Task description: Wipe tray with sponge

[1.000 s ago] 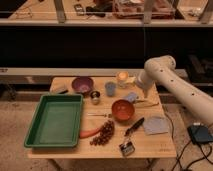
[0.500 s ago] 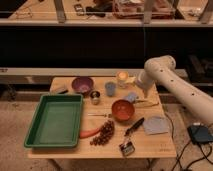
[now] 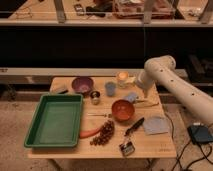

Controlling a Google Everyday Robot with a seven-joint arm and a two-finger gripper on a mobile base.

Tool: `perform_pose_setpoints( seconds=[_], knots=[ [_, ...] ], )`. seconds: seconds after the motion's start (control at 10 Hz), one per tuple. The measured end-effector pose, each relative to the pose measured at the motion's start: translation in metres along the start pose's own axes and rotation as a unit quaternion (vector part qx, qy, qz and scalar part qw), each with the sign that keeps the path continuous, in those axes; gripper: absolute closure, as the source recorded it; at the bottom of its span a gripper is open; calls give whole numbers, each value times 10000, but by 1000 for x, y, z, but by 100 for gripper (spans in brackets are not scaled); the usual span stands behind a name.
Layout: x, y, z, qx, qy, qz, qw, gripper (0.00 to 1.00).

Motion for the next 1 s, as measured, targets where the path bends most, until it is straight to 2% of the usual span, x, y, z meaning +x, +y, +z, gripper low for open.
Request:
perform_pose_setpoints(
  seconds=[0.2,0.5,1.0],
  knots=[
    [3,0,-1,-69,-18,11,10000,20],
    [8,-9,7,-300,-222,-33,9993,20],
    [9,-2,19,-401,-516,90,9978,20]
  ],
)
